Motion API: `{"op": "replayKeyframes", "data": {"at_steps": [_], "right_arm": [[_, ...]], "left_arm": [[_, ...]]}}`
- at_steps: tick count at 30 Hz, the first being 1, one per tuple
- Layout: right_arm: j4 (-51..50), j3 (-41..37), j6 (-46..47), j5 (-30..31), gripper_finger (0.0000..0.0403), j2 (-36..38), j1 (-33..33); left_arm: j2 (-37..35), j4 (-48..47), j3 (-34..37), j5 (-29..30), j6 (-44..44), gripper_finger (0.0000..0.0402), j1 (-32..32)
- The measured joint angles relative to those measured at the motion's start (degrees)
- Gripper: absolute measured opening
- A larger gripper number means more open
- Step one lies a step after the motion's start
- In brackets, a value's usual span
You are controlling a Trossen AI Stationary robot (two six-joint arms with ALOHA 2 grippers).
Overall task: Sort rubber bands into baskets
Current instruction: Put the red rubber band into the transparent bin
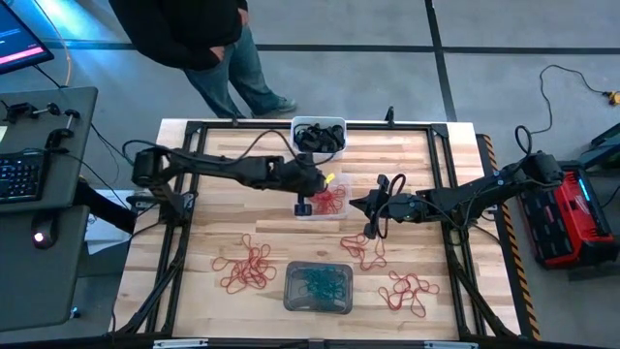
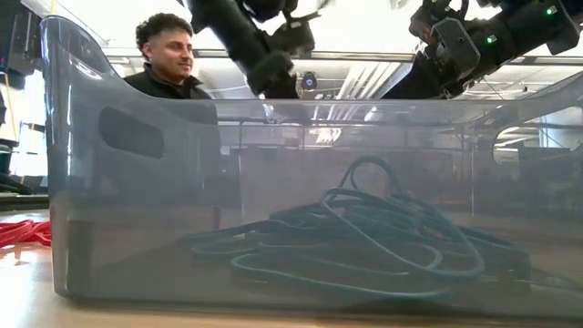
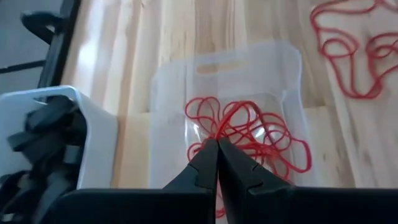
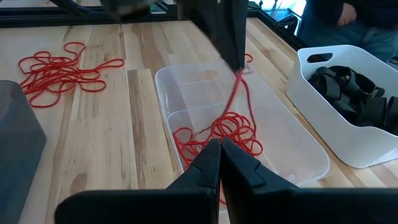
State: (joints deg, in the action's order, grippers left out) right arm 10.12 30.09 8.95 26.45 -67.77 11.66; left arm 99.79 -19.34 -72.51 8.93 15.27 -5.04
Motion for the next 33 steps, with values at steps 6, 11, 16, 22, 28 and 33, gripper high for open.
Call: {"op": "replayKeyframes", "data": {"at_steps": [6,11,16,22,28,33], "right_arm": [[-0.4,0.0,0.0,0.0,0.0000,0.0,0.0],[-0.6,0.0,0.0,0.0,0.0000,0.0,0.0],[-0.8,0.0,0.0,0.0,0.0000,0.0,0.0],[-0.9,0.0,0.0,0.0,0.0000,0.0,0.0],[-0.9,0.0,0.0,0.0,0.0000,0.0,0.0],[-0.9,0.0,0.0,0.0,0.0000,-0.1,0.0]], "left_arm": [[4.4,1.1,0.0,0.0,0.0,0.0000,0.0],[7.2,2.2,0.0,0.0,-0.1,0.0000,0.0],[7.9,3.1,0.0,1.0,-0.2,0.0009,0.0],[6.8,4.1,0.0,1.1,-2.3,0.0061,0.0],[5.7,4.2,0.1,-0.9,-3.2,0.0113,0.0],[2.8,7.8,2.6,3.7,-3.2,0.0074,1.2]]}}
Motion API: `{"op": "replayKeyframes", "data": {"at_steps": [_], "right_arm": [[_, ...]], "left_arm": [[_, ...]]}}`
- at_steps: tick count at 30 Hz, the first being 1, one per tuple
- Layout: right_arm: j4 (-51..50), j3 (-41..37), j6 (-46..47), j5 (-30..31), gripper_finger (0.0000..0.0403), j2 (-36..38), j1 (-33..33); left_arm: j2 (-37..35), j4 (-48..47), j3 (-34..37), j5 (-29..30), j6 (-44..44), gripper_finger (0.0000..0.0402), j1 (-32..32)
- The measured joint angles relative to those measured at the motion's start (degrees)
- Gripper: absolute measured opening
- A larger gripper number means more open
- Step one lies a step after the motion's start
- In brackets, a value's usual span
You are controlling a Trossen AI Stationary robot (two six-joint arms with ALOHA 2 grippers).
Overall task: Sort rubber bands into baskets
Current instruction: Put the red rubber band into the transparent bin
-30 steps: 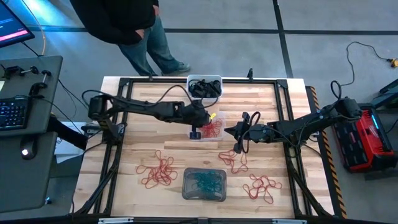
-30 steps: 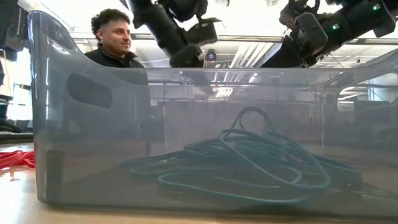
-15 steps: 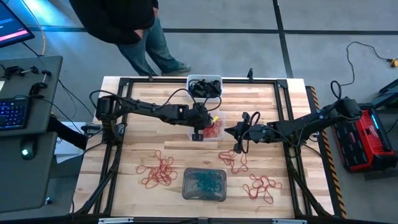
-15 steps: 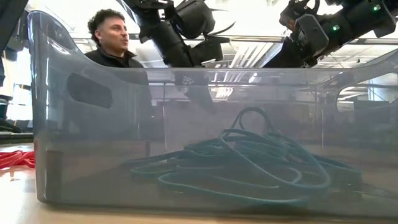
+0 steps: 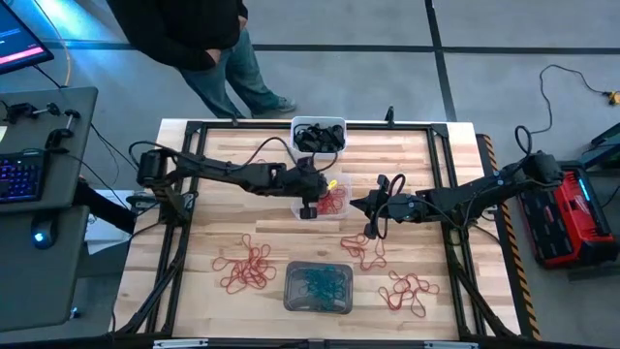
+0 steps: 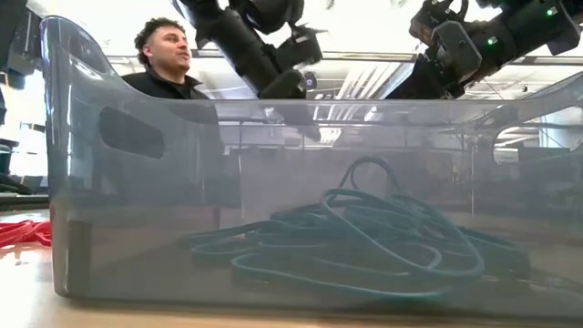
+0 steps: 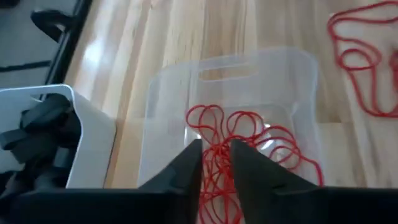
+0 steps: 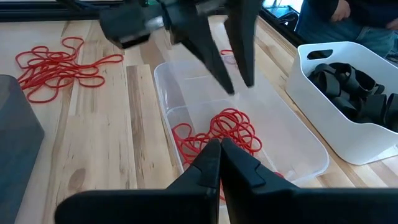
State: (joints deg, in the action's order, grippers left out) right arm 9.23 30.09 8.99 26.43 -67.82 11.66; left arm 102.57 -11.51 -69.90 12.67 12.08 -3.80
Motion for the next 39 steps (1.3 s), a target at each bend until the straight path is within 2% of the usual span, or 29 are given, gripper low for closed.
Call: {"op": "replayKeyframes", "data": {"at_steps": [3,5,12,24,30,35,39], "right_arm": [[0.0,0.0,0.0,0.0,0.0000,0.0,0.0],[0.0,0.0,0.0,0.0,0.0000,0.0,0.0],[0.2,0.0,0.0,0.0,0.0000,0.0,0.0],[0.5,0.0,-0.2,-0.1,0.0000,0.0,0.0],[0.5,0.0,-0.5,-0.1,0.0000,0.0,0.0],[0.5,0.0,-0.5,-0.2,0.0000,-0.1,0.0],[0.5,0.0,-1.1,-0.8,0.0000,-0.1,0.0]], "left_arm": [[-3.2,4.3,3.1,0.0,0.0,0.0023,0.2],[-5.8,7.9,5.9,-0.3,-0.1,0.0007,0.1],[-16.2,10.8,14.1,-1.6,0.0,0.0001,-0.6],[-31.0,0.0,21.9,-1.1,-4.0,0.0001,-4.4],[-32.4,-8.4,22.2,-2.3,-3.9,0.0001,-8.8],[-31.2,-14.9,22.2,-7.3,-3.9,0.0001,-14.4],[-29.5,-16.3,22.3,-7.6,-3.2,0.0003,-18.6]]}}
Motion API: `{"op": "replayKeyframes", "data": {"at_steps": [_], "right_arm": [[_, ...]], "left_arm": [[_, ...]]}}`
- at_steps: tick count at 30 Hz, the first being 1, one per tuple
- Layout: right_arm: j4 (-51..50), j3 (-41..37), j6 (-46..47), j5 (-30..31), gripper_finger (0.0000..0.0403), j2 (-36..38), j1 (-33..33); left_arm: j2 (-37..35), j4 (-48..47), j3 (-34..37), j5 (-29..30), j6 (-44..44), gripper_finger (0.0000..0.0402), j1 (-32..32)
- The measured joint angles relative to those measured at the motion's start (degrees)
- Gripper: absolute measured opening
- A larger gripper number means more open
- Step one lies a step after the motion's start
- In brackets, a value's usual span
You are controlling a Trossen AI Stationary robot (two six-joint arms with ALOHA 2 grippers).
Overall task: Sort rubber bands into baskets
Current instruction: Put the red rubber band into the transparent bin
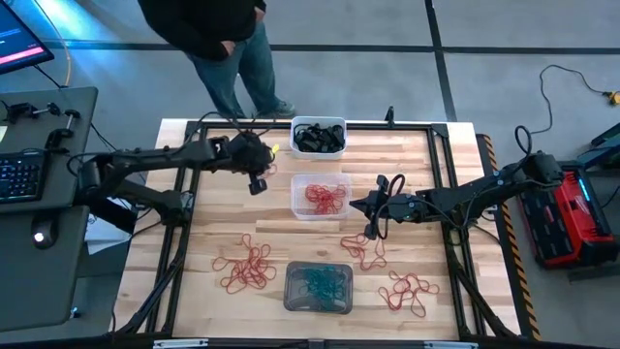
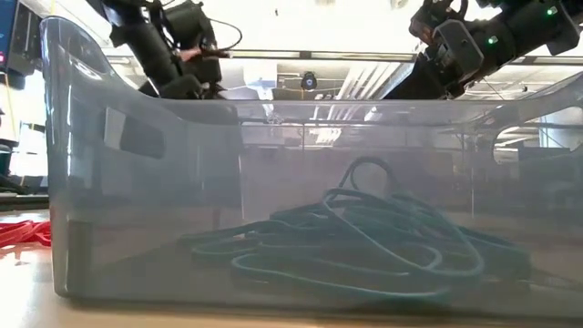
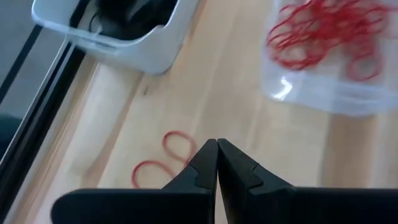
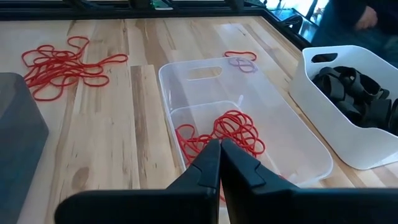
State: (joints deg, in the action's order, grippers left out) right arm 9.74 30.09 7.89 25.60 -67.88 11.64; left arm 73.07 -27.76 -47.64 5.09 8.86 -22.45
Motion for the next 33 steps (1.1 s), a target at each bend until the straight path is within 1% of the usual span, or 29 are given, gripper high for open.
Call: {"op": "replayKeyframes", "data": {"at_steps": [4,8,10,16,20,23,28,30,33], "right_arm": [[0.0,0.0,-0.4,-0.1,0.0000,0.0,0.0],[0.0,0.0,-0.4,-0.3,0.0000,0.0,0.0],[0.0,0.0,-0.4,-0.5,0.0000,0.0,0.0],[0.0,0.0,-0.4,-2.3,0.0000,0.0,0.0],[-0.1,0.0,-0.4,-2.3,0.0000,0.0,0.0],[-0.1,0.0,-0.4,-2.3,0.0000,0.0,0.0],[-0.1,0.0,-0.4,-2.4,0.0000,0.0,0.0],[-0.1,0.0,-0.4,-2.5,0.0000,0.0,0.0],[-0.1,0.0,-0.4,-2.5,0.0000,0.0,0.0]], "left_arm": [[2.8,-0.1,0.0,-0.5,3.0,0.0022,-3.2],[7.2,-0.8,0.0,-4.8,3.7,0.0051,-5.9],[9.7,-0.7,0.0,-5.7,3.7,0.0068,-6.6],[16.7,0.8,0.0,-3.0,4.1,0.0115,-7.7],[20.2,1.3,0.0,-1.8,5.3,0.0132,-8.0],[22.1,1.6,-0.2,1.5,5.3,0.0135,-8.0],[23.2,2.0,-0.3,1.9,5.4,0.0123,-7.9],[22.9,2.4,-0.3,1.9,6.1,0.0107,-7.8],[22.6,4.0,-0.1,3.7,8.1,0.0066,-7.8]]}}
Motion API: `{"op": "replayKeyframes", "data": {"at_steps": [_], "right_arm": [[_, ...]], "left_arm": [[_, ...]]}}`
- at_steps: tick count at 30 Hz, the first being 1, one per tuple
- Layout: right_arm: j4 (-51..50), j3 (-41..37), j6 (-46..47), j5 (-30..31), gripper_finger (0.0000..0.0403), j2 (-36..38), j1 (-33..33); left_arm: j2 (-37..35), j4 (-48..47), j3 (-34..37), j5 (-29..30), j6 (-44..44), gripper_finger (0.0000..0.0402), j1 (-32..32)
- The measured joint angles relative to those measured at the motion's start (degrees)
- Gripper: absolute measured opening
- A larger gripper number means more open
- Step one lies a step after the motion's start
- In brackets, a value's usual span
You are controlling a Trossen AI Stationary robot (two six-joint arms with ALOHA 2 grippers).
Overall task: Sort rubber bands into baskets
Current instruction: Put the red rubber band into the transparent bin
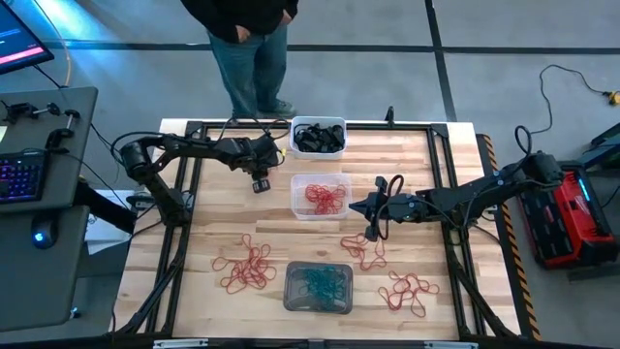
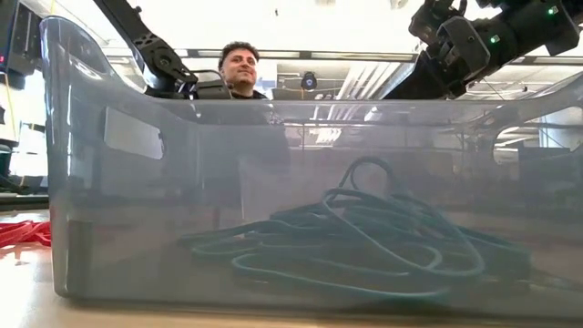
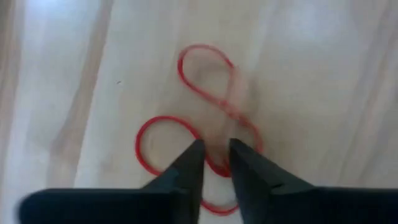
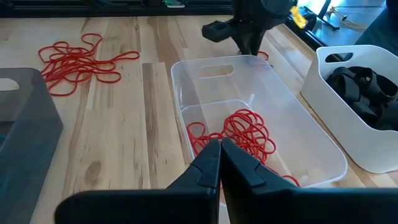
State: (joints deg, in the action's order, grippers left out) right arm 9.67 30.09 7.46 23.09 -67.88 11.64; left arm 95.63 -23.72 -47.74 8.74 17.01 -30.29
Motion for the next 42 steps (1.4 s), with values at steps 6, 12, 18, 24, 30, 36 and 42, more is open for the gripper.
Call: {"op": "replayKeyframes", "data": {"at_steps": [6,12,18,24,30,36,42], "right_arm": [[0.0,0.0,0.0,0.0,0.0000,0.0,0.0],[0.0,0.0,0.0,0.0,0.0000,0.0,0.0],[0.0,0.0,0.1,0.0,0.0000,0.0,0.0],[0.6,0.0,0.1,0.7,0.0000,0.0,0.0],[0.9,0.0,1.5,0.8,0.0000,0.0,0.0],[1.0,0.0,1.6,1.6,0.0000,0.0,0.0],[1.0,0.0,3.2,2.0,0.0000,0.0,0.0]], "left_arm": [[-2.0,-0.1,0.1,4.2,1.7,0.0008,0.4],[-7.6,-0.6,0.1,4.8,0.7,0.0002,2.5],[-15.5,-0.6,0.0,6.6,-3.4,0.0001,6.1],[-20.9,-0.6,0.0,11.0,-8.3,0.0000,9.9],[-21.9,0.1,-1.4,9.7,-9.9,0.0000,15.8],[-21.7,5.5,-4.8,9.8,-10.6,0.0000,21.3],[-21.7,9.8,-7.0,9.8,-10.9,0.0000,25.0]]}}
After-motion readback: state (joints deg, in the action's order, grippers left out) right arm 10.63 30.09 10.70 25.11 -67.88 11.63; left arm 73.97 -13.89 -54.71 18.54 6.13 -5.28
